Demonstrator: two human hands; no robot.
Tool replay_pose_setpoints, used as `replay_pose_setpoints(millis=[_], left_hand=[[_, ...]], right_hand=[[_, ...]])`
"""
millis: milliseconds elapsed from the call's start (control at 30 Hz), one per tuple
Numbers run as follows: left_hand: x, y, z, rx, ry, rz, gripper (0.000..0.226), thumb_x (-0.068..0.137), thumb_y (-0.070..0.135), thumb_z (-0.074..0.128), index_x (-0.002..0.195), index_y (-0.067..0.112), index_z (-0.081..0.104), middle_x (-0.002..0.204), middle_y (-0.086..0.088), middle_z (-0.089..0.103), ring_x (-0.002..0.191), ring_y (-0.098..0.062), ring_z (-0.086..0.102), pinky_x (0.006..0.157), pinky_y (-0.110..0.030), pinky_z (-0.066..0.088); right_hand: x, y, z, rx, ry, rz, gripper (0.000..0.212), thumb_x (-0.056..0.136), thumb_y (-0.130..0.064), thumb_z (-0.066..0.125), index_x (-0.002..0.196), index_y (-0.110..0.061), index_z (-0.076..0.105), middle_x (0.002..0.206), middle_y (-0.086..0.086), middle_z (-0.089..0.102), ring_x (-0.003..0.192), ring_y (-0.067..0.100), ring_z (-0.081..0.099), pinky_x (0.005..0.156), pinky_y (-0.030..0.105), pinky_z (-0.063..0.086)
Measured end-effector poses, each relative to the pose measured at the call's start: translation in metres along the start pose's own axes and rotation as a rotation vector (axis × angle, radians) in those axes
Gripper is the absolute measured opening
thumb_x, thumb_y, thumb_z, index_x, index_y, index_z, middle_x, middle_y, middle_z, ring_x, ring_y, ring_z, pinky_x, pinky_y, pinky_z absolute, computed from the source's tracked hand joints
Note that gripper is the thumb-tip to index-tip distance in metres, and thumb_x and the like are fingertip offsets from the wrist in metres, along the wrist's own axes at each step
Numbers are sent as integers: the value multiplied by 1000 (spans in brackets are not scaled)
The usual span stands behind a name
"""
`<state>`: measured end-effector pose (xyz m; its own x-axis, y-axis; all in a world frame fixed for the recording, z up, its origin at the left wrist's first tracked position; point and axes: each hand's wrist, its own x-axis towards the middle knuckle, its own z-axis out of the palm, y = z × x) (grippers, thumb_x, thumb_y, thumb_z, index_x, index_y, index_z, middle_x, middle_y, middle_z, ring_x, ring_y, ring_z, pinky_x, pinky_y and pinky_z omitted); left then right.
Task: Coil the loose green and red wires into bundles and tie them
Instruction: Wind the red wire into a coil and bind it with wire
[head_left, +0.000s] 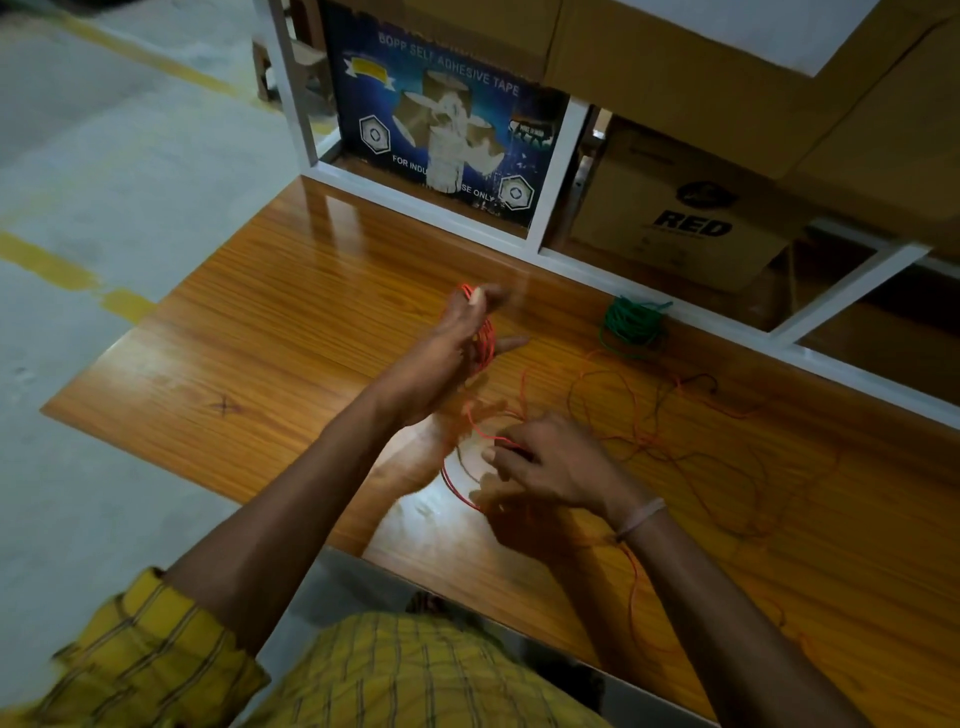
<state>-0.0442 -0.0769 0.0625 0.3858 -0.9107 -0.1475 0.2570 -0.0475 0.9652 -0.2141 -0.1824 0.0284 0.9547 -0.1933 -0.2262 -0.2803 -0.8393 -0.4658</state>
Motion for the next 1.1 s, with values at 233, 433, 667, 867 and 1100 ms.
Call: replay_pose_setpoints(millis=[233,433,667,867,1100], left_hand=[[-8,-11,-7,696,-138,-11,54,111,61,18,150,28,35,118,-2,66,90,-14,67,88,-42,57],[-22,-1,6,408,-360,-112,54,116,46,13,145,17,48,87,-16,57,63,-14,45,64,-22,44],[-21,0,10,-148,-508,-69,71,112,53,8,151,5,42,96,-22,54,50,-13,35,69,-37,49],[-10,2,5,-433,-429,-75,84,106,67,7,161,6,26,151,-23,57,110,-37,75,96,-50,52],[3,-13,6,-53,-47,-110,76,107,67,10,159,18,36,161,-5,53,137,-26,63,126,-52,34]], right_hand=[[-23,3,-74,599,33,-68,22,97,-33,68,86,-14,70,72,2,63,60,16,57,55,31,47],[-7,32,-97,1226,252,-31,16,103,-15,55,95,-4,65,56,-2,36,47,13,39,63,33,53],[19,43,-53,952,351,271,25,109,-27,56,98,-7,68,65,1,40,50,10,36,47,26,36],[2,9,-11,621,88,311,29,111,-31,48,111,-12,69,64,9,60,51,28,56,45,32,43],[-33,-24,-39,592,-329,191,32,112,-36,48,107,-13,70,60,3,60,46,22,53,47,31,45]])
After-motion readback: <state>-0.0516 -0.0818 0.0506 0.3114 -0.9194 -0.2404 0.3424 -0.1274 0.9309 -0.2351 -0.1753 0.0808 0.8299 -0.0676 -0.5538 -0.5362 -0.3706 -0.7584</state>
